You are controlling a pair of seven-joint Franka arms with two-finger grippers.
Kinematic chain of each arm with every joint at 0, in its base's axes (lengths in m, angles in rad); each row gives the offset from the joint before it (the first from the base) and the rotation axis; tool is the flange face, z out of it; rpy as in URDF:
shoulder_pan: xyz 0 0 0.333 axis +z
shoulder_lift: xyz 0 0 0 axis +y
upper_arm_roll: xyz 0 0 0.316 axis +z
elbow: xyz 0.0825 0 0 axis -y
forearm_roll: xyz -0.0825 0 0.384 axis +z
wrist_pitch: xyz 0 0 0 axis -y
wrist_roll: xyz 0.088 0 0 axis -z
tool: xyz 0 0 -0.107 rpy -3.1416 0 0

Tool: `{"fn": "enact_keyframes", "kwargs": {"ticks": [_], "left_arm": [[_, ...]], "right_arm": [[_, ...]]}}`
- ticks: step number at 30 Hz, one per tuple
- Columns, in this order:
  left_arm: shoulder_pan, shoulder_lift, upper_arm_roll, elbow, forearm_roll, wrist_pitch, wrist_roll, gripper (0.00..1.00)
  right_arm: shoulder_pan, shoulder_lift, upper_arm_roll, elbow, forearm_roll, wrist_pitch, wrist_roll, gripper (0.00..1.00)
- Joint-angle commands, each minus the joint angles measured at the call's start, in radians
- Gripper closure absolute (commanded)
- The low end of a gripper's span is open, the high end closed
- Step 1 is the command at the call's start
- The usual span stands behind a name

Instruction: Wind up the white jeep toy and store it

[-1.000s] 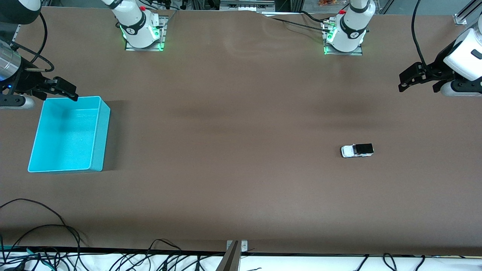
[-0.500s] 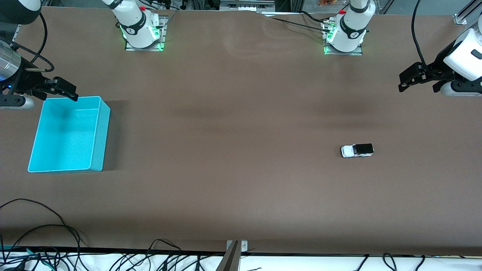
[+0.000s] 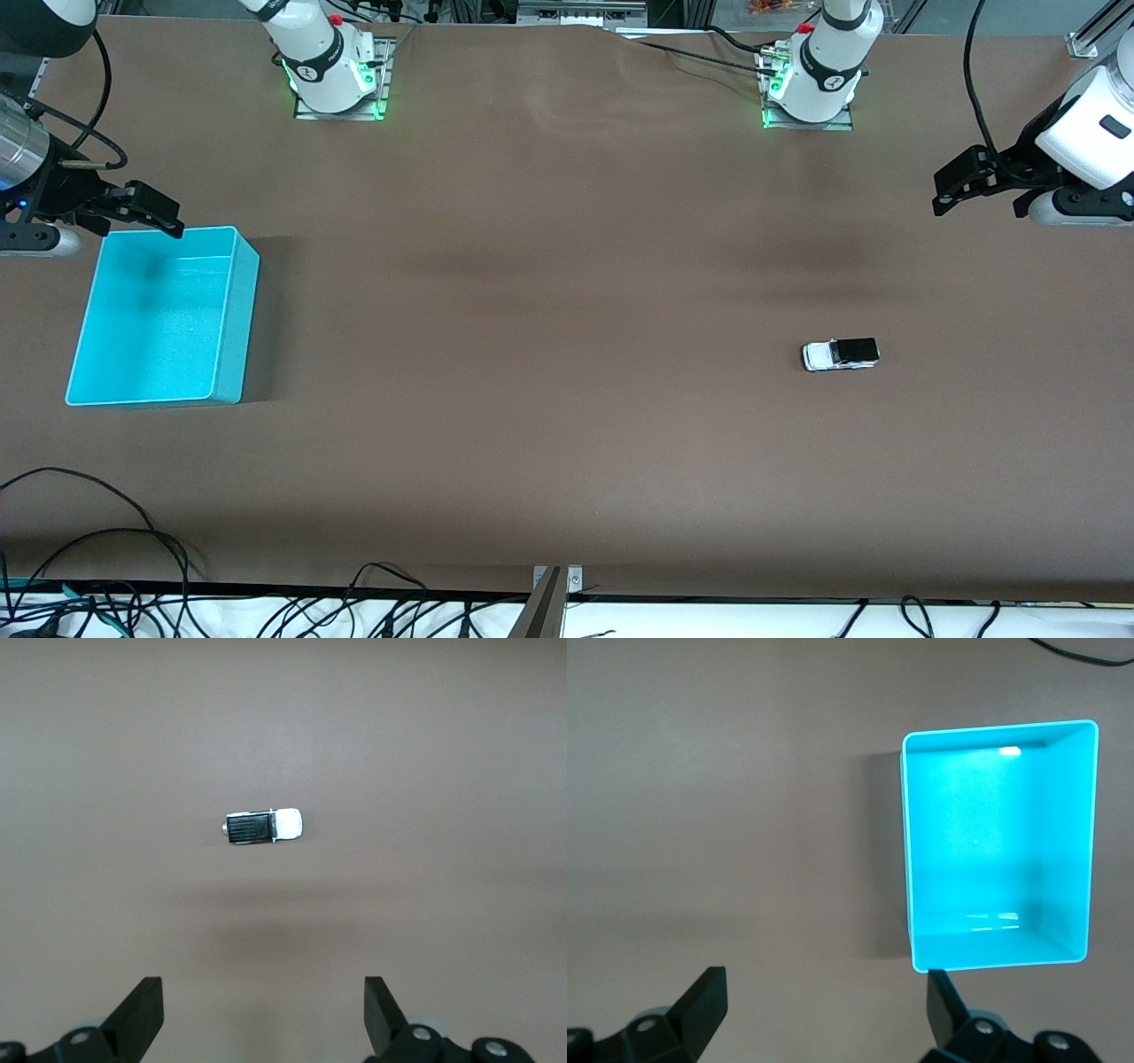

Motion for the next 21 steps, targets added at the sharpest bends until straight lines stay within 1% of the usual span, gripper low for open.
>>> {"fn": "enact_keyframes", "kwargs": {"ticks": [1, 11, 16, 21], "left_arm": [[-0.005, 0.018, 0.004, 0.038, -0.006, -0.023, 0.023, 0.0], [-0.011, 0.026, -0.001, 0.029, -0.016, -0.023, 0.026, 0.0], [-0.031, 0.107, -0.013, 0.033, 0.002, -0.024, 0.021, 0.0], [-0.037, 0.133, -0.018, 0.029, 0.014, -0.024, 0.026, 0.0]], "right_arm": [[-0.001, 0.009, -0.003, 0.024, 0.007, -0.018, -0.012, 0.0], [0.001, 0.007, -0.001, 0.024, 0.008, -0.017, -0.012, 0.0], [0.001, 0.009, -0.001, 0.024, 0.013, -0.016, -0.01, 0.0], [0.001, 0.009, -0.001, 0.024, 0.011, -0.017, -0.01, 0.0]]}}
